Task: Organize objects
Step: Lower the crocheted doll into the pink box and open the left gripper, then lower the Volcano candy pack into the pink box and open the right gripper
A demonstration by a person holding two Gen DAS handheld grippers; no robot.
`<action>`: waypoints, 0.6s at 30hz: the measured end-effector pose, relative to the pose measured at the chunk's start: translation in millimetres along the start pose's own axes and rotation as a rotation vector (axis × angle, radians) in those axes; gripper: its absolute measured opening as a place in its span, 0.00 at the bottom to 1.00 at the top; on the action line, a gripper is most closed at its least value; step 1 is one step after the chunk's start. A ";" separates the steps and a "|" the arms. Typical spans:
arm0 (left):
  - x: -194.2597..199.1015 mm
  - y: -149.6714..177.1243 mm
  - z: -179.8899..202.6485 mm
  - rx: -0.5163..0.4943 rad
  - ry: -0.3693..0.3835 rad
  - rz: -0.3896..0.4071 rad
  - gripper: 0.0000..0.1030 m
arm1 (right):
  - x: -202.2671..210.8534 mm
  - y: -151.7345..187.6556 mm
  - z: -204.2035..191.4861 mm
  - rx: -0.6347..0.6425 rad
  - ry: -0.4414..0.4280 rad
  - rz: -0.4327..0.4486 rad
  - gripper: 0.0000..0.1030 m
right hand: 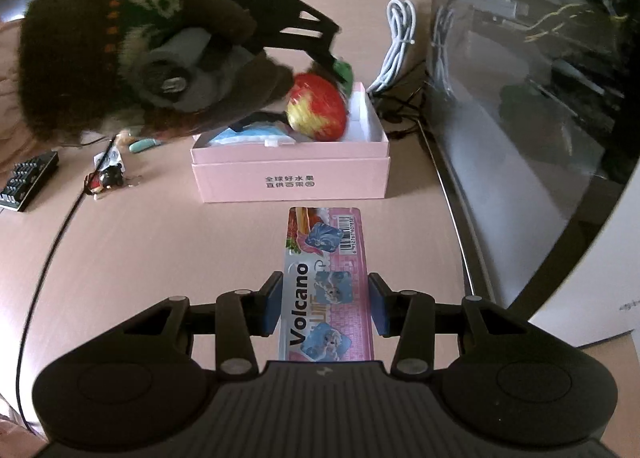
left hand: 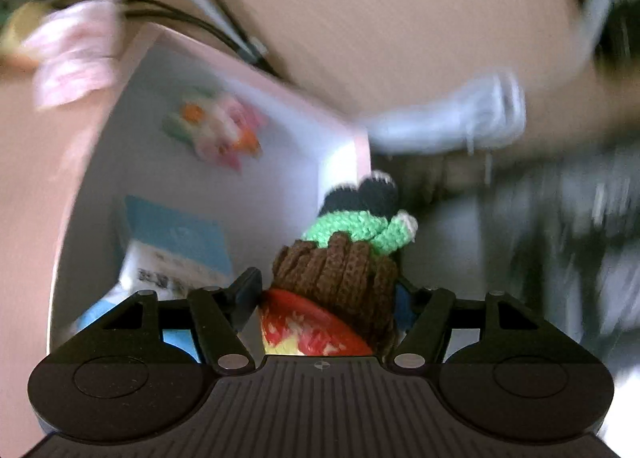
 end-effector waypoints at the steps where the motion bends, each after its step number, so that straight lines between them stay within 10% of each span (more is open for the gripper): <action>1: -2.6 1.0 7.8 -0.101 -0.032 -0.005 0.70 | -1.8 1.0 -0.5 0.002 0.005 -0.008 0.42; 9: 36.0 -15.5 -7.5 0.118 0.135 0.145 0.67 | -4.6 -0.1 3.0 -0.005 0.041 -0.025 0.42; 14: 104.2 -11.4 -11.3 -0.020 0.224 0.294 0.67 | 0.1 -15.4 10.5 -0.048 0.028 0.002 0.42; 18: 149.7 13.5 -46.7 -0.153 0.109 0.377 0.67 | 3.6 -55.3 9.6 -0.078 -0.021 0.067 0.42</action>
Point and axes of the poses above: each gripper's, at about its wrist camera, not at the fingertips, and x roughly against the way its jaws point, z to its right, y to its underside, the point moved 7 cm from there along -x, roughly the way its jaws point
